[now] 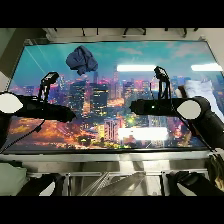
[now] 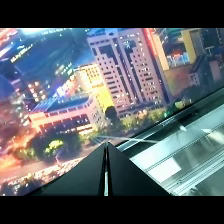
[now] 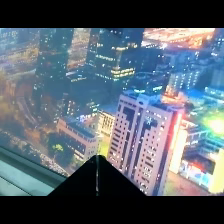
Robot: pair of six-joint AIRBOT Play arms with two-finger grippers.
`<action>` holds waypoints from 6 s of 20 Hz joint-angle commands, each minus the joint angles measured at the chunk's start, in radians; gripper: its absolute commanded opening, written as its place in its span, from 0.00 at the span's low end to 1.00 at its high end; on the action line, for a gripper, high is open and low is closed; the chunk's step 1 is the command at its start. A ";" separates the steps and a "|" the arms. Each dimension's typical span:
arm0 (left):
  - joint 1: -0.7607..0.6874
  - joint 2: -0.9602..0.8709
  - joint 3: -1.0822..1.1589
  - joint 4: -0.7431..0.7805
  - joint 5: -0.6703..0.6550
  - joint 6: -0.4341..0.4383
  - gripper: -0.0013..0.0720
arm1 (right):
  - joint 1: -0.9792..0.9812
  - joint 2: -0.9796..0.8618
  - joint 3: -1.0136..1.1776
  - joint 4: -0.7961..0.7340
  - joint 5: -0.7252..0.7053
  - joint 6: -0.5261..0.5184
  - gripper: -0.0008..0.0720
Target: Fold the shirts.
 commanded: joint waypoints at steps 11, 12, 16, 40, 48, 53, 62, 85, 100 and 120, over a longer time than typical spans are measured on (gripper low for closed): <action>0.063 -0.067 0.123 0.048 0.034 -0.054 0.03 | 0.001 -0.002 0.000 0.000 0.001 0.000 0.04; 0.082 -0.102 0.174 0.049 0.032 -0.054 0.03 | 0.001 -0.002 0.000 0.000 0.000 0.000 0.04; 0.161 -0.321 0.365 0.060 0.073 -0.065 0.88 | 0.001 -0.002 0.000 0.000 0.000 0.000 0.04; 0.329 -1.390 1.021 -0.820 0.491 0.492 0.54 | 0.276 -0.184 -0.002 0.241 -0.090 -0.030 0.04; 0.341 -1.455 1.021 -0.994 0.510 0.594 0.75 | 0.284 -0.161 -0.002 0.283 0.005 -0.029 0.04; 0.330 -1.460 1.022 -0.988 0.568 0.566 0.75 | 0.287 -0.162 -0.002 0.313 0.005 -0.022 0.04; 0.307 -1.479 1.121 -0.813 0.534 0.521 0.03 | 0.287 -0.147 -0.002 0.397 0.056 -0.023 0.04; 0.294 -1.438 1.063 -0.613 0.605 0.606 0.76 | 0.275 -0.145 -0.003 0.363 0.118 -0.104 0.04; 0.258 -1.447 1.080 -0.854 0.665 1.062 0.02 | 0.249 -0.145 -0.002 0.418 0.127 0.008 0.04; 0.406 -0.288 -0.103 -0.594 0.264 0.657 0.02 | -0.029 0.016 -0.002 0.447 0.054 -0.230 0.04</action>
